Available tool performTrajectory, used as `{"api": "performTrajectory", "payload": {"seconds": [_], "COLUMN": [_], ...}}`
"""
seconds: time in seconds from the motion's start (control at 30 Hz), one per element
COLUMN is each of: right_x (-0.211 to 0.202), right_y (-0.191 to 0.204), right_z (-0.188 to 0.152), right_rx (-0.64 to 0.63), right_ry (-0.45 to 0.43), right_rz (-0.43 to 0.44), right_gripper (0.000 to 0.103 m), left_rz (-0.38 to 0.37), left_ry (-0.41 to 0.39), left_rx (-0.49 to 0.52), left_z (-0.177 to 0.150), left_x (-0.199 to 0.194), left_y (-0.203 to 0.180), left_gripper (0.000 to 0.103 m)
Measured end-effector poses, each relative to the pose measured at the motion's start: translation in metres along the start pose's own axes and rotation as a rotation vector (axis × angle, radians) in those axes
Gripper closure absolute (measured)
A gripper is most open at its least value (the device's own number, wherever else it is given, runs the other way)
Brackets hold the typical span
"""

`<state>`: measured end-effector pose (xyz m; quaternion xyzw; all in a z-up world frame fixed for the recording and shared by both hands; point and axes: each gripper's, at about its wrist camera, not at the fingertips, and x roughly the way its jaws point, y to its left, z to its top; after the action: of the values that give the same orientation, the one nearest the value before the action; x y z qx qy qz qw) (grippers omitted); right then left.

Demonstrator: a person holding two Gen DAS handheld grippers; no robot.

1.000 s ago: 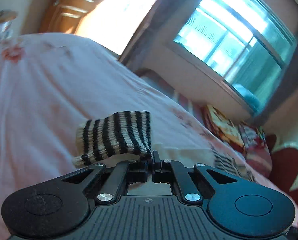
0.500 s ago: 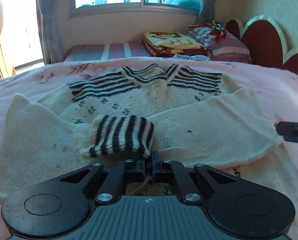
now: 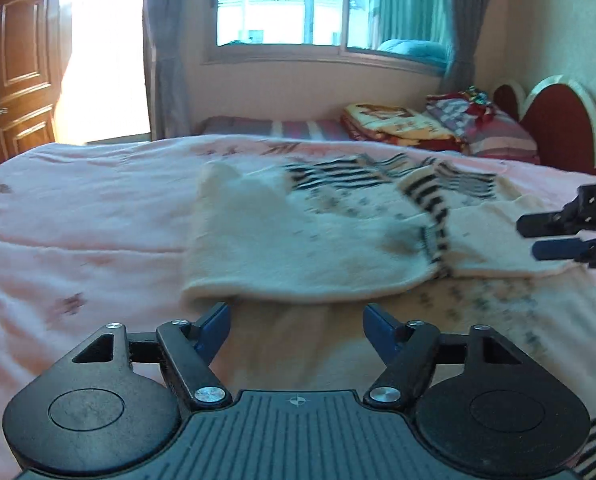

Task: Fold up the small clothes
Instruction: 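Grasp the sweater side edge with the left tool and fold it inward while the right tool holds the cuff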

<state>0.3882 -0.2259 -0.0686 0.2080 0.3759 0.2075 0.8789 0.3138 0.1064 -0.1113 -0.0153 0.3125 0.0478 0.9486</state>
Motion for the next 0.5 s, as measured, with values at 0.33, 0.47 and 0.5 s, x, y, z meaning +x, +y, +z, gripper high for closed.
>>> {"api": "performTrajectory", "payload": {"seconds": [0.33,0.47,0.5], "right_x": [0.056,0.049,0.040], "right_y": [0.082,0.084,0.079], "right_z": [-0.009,-0.005,-0.004], "right_rx": [-0.259,-0.312,-0.300], "right_ry": [0.018,-0.049,-0.080], "right_rz": [-0.086,-0.174,-0.199], "right_gripper": [0.056,0.098,0.098], "left_rz": [0.008,-0.035,-0.049], "left_ry": [0.028,0.027,0.036], "left_rx": [-0.104,-0.120,-0.127], "left_z": [0.002,0.006,0.007], "left_x": [0.041,0.047,0.048], "left_y": [0.047,0.043,0.043], "left_gripper": [0.043,0.062,0.077]}}
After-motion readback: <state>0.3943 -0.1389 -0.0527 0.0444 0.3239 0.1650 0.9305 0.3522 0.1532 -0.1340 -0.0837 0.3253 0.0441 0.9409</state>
